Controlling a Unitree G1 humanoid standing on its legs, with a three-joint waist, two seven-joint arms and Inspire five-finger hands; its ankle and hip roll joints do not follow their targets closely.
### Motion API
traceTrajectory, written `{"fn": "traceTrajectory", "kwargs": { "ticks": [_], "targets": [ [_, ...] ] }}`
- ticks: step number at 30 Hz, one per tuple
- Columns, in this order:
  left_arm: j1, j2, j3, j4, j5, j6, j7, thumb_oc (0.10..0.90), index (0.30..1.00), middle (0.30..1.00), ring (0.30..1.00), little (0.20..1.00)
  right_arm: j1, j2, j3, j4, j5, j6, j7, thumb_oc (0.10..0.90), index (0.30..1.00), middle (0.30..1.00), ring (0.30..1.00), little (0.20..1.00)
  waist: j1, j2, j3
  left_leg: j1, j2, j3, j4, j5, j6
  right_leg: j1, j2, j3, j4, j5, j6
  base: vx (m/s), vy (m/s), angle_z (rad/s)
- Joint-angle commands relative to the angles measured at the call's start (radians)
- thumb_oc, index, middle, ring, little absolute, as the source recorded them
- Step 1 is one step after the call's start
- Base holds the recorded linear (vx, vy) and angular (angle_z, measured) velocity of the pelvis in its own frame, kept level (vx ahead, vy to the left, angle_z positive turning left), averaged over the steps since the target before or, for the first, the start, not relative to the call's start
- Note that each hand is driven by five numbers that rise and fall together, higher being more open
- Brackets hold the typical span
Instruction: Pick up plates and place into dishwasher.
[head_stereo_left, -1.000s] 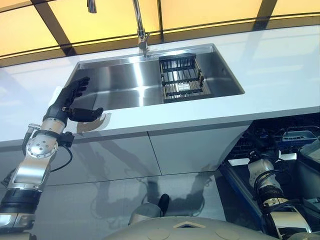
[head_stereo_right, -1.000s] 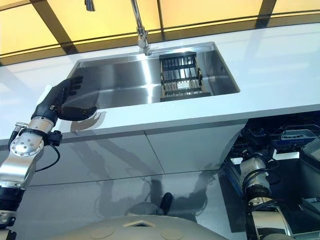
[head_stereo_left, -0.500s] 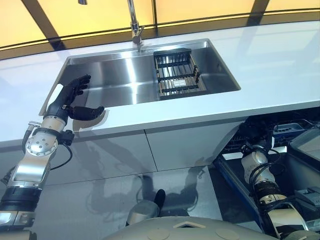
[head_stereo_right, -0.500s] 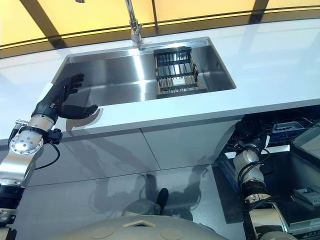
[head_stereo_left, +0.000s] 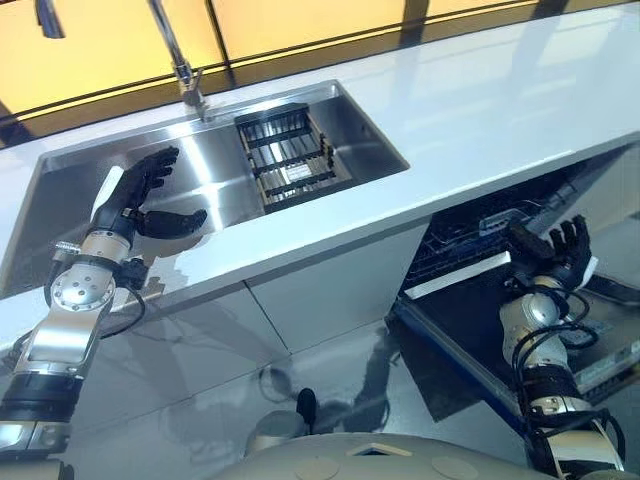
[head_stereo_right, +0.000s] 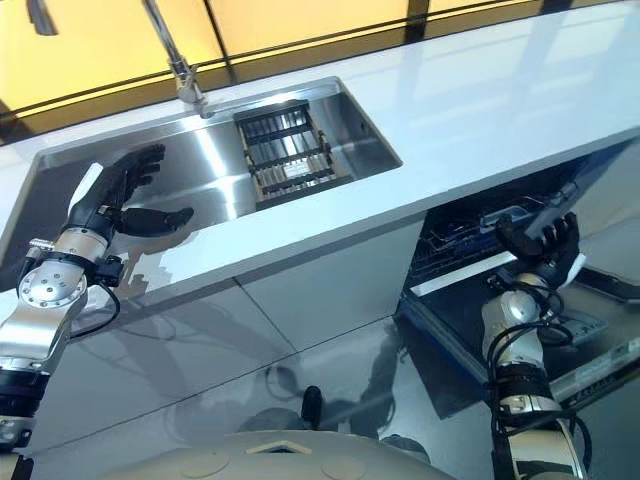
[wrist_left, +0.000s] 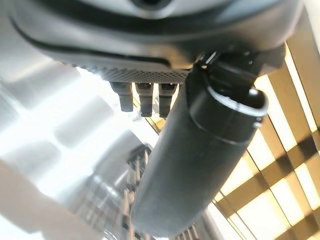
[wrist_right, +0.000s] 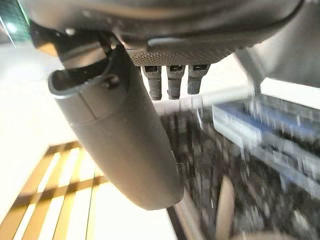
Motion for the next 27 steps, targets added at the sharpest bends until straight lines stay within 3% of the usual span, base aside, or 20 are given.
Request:
{"fn": "traceTrajectory", "kwargs": {
  "ticks": [1,8,12,20,27],
  "targets": [
    [-0.089,0.047,0.065,-0.032,-0.002,-0.087,0.048,0.8,0.9,0.9,0.9,0.9,-0.001,-0.107,-0.037,-0.097,-0.113,-0.093,-0.067,0.8,0.9,0.9,0.9,0.9,-0.03,-0.006,-0.084,0.085,-0.047,0.046,0.007,-0.179,0.018,-0.09,0.037,0.008,0.004,0.051,0.011,-0.02,-0.033,-0.18],
    [-0.087,0.064,0.087,-0.031,-0.013,-0.077,0.045,0.8,0.9,0.9,0.9,0.9,0.062,-0.135,-0.14,-0.047,-0.172,-0.061,-0.208,0.8,0.9,0.9,0.9,0.9,-0.066,-0.009,-0.074,0.092,-0.042,0.074,0.008,-0.185,0.02,-0.097,0.049,0.047,0.008,0.055,0.014,-0.03,-0.046,-0.24],
    [-0.1,0.075,0.089,-0.026,-0.017,-0.06,0.04,0.8,0.9,0.9,0.9,0.9,0.087,-0.129,-0.178,0.029,-0.128,-0.051,-0.211,0.8,0.9,0.9,0.9,0.9,-0.078,-0.005,-0.07,0.089,-0.039,0.084,0.008,-0.184,0.02,-0.104,0.053,0.058,0.009,0.06,0.016,-0.02,-0.052,-0.22],
    [-0.131,0.091,0.079,-0.013,-0.016,-0.042,0.029,0.8,0.9,0.9,0.9,0.9,0.084,-0.1,-0.178,0.144,0.074,-0.085,-0.103,0.8,0.9,0.9,0.9,0.9,-0.078,0.005,-0.053,0.079,-0.035,0.086,0.016,-0.179,0.019,-0.118,0.052,0.053,0.032,0.053,0.013,-0.01,-0.065,-0.05],
    [-0.197,0.104,0.056,0.018,-0.06,-0.077,0.075,0.8,0.9,0.9,0.9,0.9,0.045,-0.106,-0.218,0.293,0.442,-0.168,0.143,0.8,0.9,0.9,0.9,0.9,-0.076,0.033,0.019,-0.015,-0.034,0.065,0.141,-0.192,0.016,-0.204,0.023,0.029,0.18,0.003,-0.006,-0.04,-0.043,0.0]
  ]
}}
